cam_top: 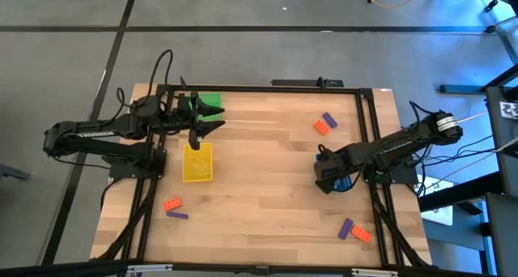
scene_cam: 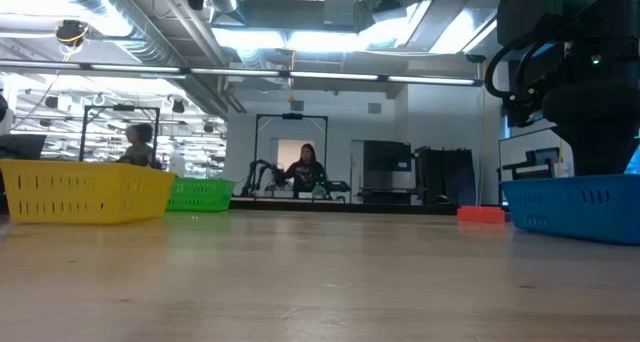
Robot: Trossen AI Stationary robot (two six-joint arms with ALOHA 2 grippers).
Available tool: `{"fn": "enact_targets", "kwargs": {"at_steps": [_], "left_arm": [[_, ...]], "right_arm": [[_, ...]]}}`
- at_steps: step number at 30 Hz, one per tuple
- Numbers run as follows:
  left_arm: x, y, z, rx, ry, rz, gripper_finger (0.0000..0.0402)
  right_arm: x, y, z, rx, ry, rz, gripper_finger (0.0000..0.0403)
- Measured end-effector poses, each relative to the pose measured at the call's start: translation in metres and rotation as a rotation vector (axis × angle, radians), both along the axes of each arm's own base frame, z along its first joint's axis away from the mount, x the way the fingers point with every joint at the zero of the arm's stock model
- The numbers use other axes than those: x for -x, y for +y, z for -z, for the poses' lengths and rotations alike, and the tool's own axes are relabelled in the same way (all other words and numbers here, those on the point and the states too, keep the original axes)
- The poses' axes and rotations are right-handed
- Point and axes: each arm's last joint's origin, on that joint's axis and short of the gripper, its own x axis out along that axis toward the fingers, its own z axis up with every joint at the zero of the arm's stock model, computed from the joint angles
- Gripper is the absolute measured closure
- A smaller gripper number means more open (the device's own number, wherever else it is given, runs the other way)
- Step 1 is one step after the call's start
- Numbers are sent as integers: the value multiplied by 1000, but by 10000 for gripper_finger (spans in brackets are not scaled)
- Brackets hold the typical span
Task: Sort & place blocks by color
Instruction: Put the bottom left violet block into the green bin
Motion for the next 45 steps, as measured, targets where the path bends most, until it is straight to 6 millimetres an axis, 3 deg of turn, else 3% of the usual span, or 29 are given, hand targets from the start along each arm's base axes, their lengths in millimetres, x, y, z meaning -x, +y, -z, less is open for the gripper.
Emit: {"fn": "enact_targets", "kwargs": {"at_steps": [45], "left_arm": [[0, 0, -2, 78, -38, 18, 202]], "right_arm": [[-9, 3, -1, -35, -94, -7, 85]]}}
